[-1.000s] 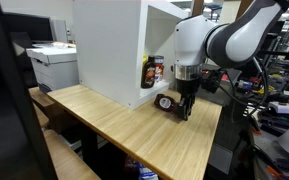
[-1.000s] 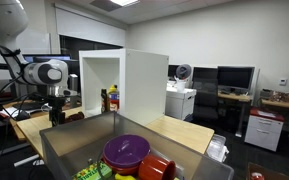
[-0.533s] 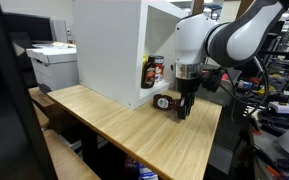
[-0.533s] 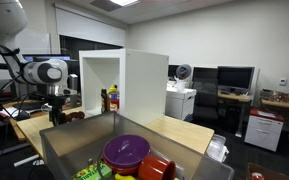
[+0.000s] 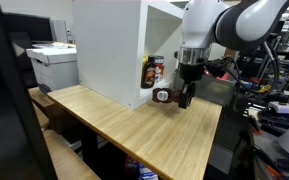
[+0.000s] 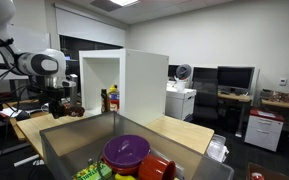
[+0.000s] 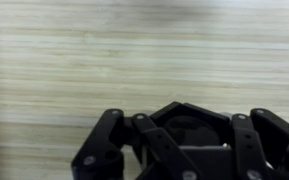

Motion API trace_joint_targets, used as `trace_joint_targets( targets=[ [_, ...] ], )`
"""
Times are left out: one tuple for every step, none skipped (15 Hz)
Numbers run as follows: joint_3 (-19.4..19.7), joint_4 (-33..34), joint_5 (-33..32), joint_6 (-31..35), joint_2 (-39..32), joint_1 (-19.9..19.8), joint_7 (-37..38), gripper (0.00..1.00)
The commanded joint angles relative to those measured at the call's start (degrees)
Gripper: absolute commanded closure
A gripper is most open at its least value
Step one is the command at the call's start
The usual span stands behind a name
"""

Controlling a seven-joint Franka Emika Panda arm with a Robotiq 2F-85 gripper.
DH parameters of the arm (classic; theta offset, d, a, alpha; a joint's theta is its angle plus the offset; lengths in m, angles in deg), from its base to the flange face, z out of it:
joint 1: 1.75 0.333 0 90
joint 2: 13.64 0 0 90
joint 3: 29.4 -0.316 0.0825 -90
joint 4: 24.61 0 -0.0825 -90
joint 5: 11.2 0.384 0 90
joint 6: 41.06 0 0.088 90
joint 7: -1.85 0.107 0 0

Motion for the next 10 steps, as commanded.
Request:
trace_joint_targets(
  targets=[
    [-0.4,-0.8,10.9,-3.4,4.8,-1.6,-11.4,0.99],
    [0.0,0.0,14.9,-5.7,5.1,-1.9,-15.9,0.99],
    [0.3,0.6,17.3,-7.6,5.2,-2.1,-18.4,0.99],
    [0.6,1.0,19.6,-9.2,5.3,-2.3,-20.9,0.99],
    [1.0,1.6,21.1,-11.5,5.4,-2.7,-22.6,0.99],
    [1.3,2.2,22.4,-13.2,5.3,-3.0,-24.1,0.99],
    [1.8,3.0,23.7,-15.7,5.1,-3.4,-25.6,0.99],
    [2.0,3.6,24.0,-17.4,4.9,-3.8,-26.1,0.99],
    [2.4,4.3,24.5,-19.5,4.6,-4.2,-27.0,0.99],
    [2.7,4.9,24.5,-21.4,4.5,-4.7,-27.2,0.99]
  ],
)
